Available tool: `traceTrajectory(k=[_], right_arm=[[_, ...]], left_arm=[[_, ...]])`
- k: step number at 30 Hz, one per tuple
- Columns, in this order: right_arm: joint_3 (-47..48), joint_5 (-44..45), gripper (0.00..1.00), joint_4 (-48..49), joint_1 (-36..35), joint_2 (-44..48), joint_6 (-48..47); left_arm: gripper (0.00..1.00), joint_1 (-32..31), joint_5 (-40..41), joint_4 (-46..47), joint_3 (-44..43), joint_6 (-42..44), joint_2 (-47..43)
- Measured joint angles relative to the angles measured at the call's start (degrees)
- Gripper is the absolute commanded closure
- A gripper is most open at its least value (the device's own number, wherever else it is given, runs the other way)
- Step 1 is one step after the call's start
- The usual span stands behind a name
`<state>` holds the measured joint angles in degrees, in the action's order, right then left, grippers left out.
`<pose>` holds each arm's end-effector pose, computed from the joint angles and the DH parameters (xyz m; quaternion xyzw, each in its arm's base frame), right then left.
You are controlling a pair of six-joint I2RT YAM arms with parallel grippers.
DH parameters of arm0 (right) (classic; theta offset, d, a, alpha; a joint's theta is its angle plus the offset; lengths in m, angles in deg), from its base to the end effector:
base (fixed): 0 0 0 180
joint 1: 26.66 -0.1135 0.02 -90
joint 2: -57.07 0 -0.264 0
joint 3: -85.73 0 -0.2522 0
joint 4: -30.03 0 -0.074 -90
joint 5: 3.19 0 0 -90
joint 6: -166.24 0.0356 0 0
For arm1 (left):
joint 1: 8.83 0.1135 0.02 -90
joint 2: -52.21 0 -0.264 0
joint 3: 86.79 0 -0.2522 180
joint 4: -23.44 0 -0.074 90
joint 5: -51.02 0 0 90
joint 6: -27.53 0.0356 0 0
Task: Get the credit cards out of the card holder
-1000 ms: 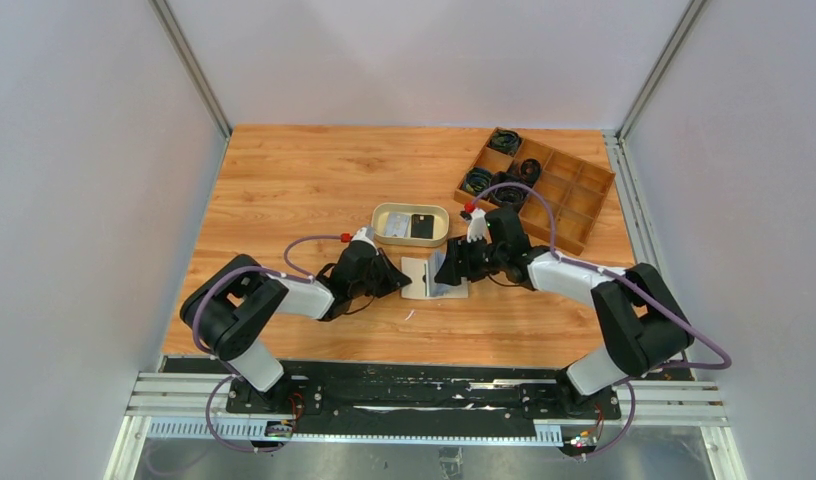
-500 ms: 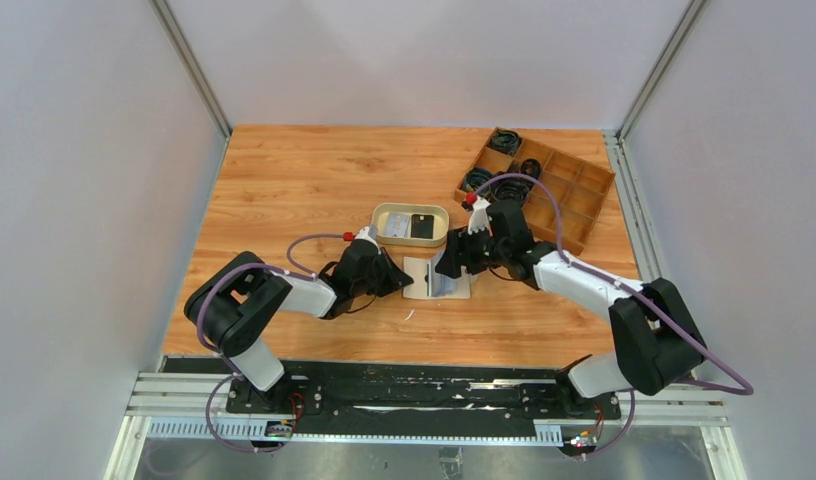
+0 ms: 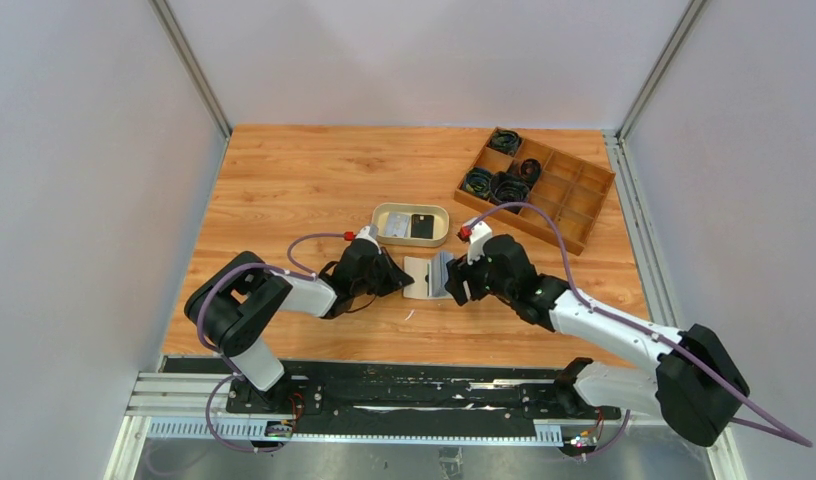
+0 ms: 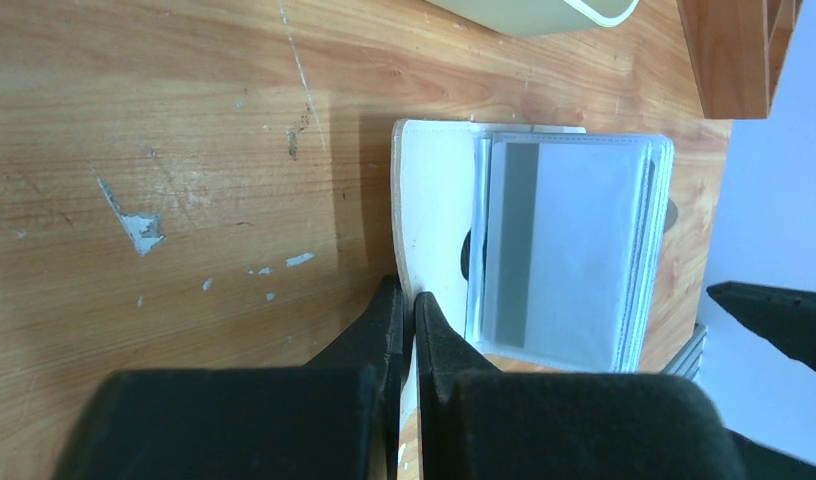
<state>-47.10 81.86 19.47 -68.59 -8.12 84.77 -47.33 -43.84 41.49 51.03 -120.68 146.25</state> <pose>0.1804 0.1661 0.2227 -0.2680 0.8164 0.2511 0.4457 0.2214 -0.1800 0.1176 -0.1312 0.8718 -0.3765 0.2847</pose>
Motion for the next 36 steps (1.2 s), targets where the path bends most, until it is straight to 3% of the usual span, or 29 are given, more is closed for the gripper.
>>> traceTrajectory(k=[8,27,36], right_arm=[[-1.16,9.53,0.30,-0.20,-3.78,-2.69,-2.75],[-1.16,14.58,0.30,7.58,-6.10,-14.60,-0.57],[-1.18,19.43,0.30,9.88,-6.36,-16.06,1.18]], left_arm=[[1.00,0.00,-0.55,-0.04,-0.55,0.66,0.33],[1.00,0.00,-0.68,-0.04,-0.57,0.81,0.44],[1.00,0.00,-0.79,0.00,-0.74,0.83,0.79]])
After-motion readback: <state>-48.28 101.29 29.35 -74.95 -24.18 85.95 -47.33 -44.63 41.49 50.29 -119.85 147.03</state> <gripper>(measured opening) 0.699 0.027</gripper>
